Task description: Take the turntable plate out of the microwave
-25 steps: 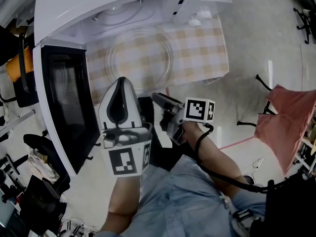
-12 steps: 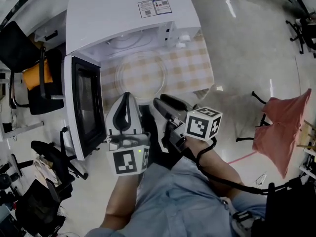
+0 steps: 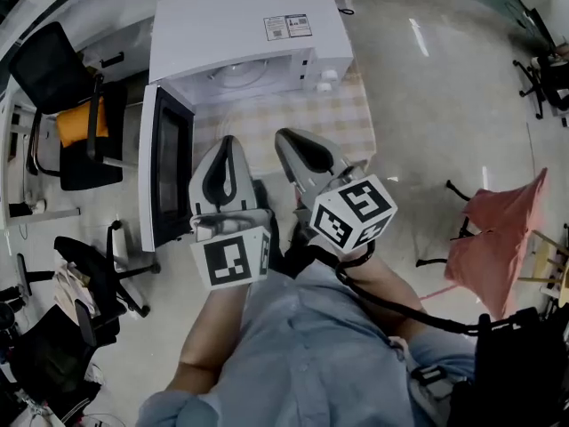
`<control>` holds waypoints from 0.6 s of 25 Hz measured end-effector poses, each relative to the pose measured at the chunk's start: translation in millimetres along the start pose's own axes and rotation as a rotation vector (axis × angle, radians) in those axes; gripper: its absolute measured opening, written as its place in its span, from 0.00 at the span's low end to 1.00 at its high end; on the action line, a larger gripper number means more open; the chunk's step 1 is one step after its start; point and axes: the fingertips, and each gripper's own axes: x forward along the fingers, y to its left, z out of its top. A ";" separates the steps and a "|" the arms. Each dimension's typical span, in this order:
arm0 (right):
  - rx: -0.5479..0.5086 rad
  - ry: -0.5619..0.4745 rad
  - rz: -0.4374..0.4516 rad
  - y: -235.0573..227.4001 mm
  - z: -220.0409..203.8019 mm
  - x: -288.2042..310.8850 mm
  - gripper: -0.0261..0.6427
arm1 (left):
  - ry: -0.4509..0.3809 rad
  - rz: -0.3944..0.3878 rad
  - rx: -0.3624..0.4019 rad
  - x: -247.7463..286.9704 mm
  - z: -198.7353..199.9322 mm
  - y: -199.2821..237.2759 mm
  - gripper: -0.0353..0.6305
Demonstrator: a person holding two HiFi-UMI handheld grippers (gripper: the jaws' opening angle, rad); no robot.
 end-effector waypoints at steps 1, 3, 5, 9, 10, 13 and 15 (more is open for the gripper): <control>-0.031 -0.020 0.001 4.3 8.2 0.3 0.04 | -0.007 0.001 0.000 -0.7 4.5 -0.5 0.06; -0.085 -0.049 0.007 13.2 21.3 0.3 0.04 | -0.018 0.003 -0.002 -2.8 11.7 -1.4 0.06; -0.127 -0.063 0.012 20.6 30.4 -0.1 0.04 | -0.025 0.005 -0.001 -4.4 17.3 -1.9 0.06; -0.185 -0.075 0.021 31.5 40.7 -1.4 0.04 | -0.040 0.006 0.006 -5.2 27.8 -1.6 0.06; -0.192 -0.075 0.019 32.8 41.6 -2.1 0.04 | -0.043 0.007 0.006 -5.3 29.5 -1.1 0.06; -0.215 -0.077 0.014 34.2 43.3 -3.6 0.04 | -0.042 0.009 0.004 -4.9 30.7 -0.8 0.06; -0.224 -0.081 0.016 34.4 44.5 -4.0 0.04 | -0.042 0.010 0.003 -3.8 30.1 -1.0 0.06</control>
